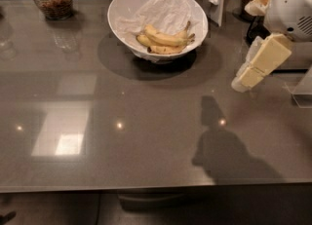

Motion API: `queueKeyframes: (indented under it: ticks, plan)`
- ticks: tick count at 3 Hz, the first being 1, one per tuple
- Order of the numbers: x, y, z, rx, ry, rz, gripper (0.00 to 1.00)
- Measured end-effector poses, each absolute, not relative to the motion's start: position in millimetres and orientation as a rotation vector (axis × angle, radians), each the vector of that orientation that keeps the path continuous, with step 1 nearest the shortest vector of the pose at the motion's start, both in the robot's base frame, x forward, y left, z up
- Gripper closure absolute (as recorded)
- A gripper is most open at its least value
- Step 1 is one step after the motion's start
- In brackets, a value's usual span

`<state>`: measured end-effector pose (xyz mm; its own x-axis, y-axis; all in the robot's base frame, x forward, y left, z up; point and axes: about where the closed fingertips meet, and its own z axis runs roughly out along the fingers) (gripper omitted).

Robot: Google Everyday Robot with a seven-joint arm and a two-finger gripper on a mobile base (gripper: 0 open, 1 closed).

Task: Pick banana from white bowl

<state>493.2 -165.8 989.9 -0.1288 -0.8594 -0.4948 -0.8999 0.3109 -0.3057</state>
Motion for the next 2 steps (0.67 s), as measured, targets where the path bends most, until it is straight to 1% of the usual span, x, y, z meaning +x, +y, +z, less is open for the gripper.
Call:
queueKeyframes:
  ticks: [2]
  plan:
    - [579, -107, 1008, -1.374, 1.941, 0.362, 0.0]
